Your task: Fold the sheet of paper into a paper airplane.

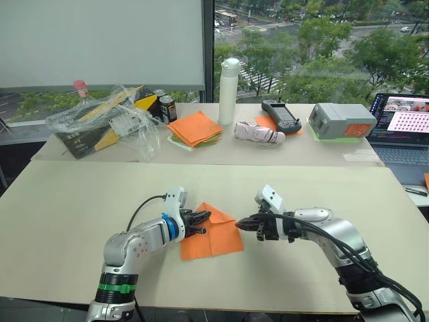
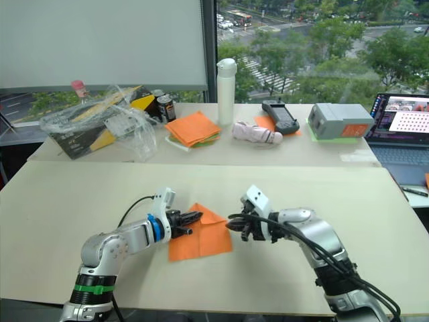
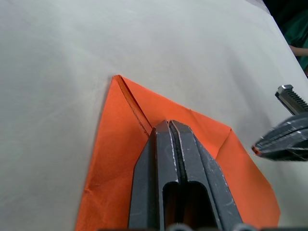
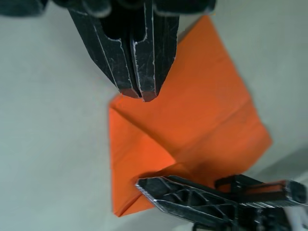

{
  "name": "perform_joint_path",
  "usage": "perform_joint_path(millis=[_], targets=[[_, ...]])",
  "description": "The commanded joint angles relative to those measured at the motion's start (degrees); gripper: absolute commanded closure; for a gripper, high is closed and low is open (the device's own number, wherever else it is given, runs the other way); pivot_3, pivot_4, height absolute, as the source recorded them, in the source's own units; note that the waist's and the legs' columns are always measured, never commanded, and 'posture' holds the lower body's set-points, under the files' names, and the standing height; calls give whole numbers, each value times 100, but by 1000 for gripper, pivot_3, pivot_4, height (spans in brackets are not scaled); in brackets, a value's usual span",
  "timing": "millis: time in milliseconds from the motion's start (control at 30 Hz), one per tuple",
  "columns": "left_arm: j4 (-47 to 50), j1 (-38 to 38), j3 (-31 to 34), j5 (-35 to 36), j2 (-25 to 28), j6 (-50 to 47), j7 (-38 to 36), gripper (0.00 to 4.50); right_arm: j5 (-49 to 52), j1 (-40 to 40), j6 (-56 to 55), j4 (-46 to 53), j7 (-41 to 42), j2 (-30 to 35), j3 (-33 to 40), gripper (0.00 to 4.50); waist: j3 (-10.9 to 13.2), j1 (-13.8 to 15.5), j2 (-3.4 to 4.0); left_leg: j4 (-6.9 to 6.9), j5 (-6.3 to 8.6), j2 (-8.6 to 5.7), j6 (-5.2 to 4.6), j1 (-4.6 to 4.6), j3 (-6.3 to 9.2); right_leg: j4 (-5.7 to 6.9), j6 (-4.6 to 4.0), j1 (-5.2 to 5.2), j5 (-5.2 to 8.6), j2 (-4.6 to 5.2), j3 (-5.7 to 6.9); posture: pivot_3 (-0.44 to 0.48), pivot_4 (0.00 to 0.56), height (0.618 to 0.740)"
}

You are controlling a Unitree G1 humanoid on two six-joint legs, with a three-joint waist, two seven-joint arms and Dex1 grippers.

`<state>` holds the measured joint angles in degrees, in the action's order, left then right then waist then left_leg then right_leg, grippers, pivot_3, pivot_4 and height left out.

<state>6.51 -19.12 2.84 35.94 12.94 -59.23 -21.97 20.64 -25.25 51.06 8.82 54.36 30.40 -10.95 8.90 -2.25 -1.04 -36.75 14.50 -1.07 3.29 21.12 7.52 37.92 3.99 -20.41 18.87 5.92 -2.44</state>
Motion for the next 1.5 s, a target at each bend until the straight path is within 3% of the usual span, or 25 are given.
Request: perform_joint_path(millis=[33,300,833,1500], targets=[[-228,226,-136,-142,9,-204,105,4482,306,-237,290,141,-68,-6,247,4500,0,-1,0,0,0,0,0,0,0,0,0,0,0,0,0,0,150,740],[-195,261,-134,-141,-41,-197,133,4500,459,-532,563,-221,-325,-67,367,1942,0,6,0,0,1,-1,-1,1,0,-2,0,0,0,1,0,0,150,740],[-122,336,-96,-126,-134,-193,225,4500,835,-793,1469,-456,-16,13,62,1942,0,9,0,0,2,-2,-4,2,-1,-4,0,0,0,2,0,0,150,740],[-25,406,-36,-122,-155,-215,265,4500,1092,-1613,2552,-1659,-828,-495,600,1942,0,1,0,0,4,-4,-7,4,-1,-7,0,-2,0,5,1,0,150,740]])
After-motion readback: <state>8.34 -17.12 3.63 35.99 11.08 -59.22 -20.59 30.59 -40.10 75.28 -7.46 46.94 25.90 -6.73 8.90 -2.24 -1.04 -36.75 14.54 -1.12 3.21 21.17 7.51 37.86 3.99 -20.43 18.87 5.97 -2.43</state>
